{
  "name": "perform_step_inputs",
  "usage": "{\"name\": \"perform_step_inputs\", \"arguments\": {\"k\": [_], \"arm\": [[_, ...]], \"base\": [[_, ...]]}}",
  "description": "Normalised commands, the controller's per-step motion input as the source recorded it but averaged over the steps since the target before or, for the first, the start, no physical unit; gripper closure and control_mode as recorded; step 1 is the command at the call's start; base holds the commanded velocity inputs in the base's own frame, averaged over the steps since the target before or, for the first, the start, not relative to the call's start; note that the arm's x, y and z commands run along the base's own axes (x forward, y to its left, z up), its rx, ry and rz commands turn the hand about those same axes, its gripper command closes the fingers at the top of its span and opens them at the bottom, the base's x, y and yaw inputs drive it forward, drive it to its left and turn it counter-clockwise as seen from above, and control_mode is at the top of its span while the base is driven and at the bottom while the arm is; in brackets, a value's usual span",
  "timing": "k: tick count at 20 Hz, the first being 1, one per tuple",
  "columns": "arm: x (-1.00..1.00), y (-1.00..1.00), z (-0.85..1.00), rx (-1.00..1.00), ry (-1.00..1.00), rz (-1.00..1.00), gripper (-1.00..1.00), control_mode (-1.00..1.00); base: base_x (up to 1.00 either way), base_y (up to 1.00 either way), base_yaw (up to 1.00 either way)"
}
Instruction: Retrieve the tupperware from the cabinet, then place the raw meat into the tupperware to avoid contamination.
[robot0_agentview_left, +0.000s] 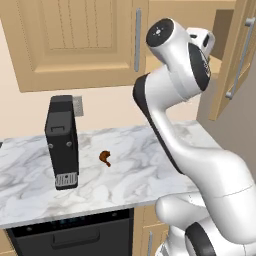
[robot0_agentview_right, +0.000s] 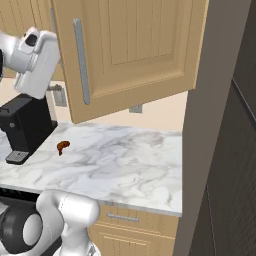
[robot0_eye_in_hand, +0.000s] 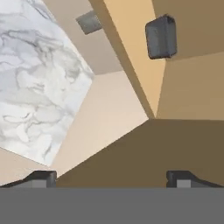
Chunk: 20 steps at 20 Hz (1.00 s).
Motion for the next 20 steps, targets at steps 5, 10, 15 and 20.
{"name": "perform_step_inputs", "arguments": {"k": [5, 10, 15, 20], "arm": [[0.13, -0.37, -0.14, -0.27, 0.33, -0.04, -1.00, -1.00], [-0.01, -0.42, -0.18, -0.19, 0.29, -0.19, -1.00, -1.00], [-0.04, -0.36, -0.05, -0.13, 0.21, -0.24, -1.00, -1.00], [-0.22, -0.50, 0.02, -0.09, 0.17, -0.18, -1.00, -1.00]], "base": [[0.00, 0.00, 0.00], [0.00, 0.00, 0.00], [0.00, 0.00, 0.00], [0.00, 0.00, 0.00]]}}
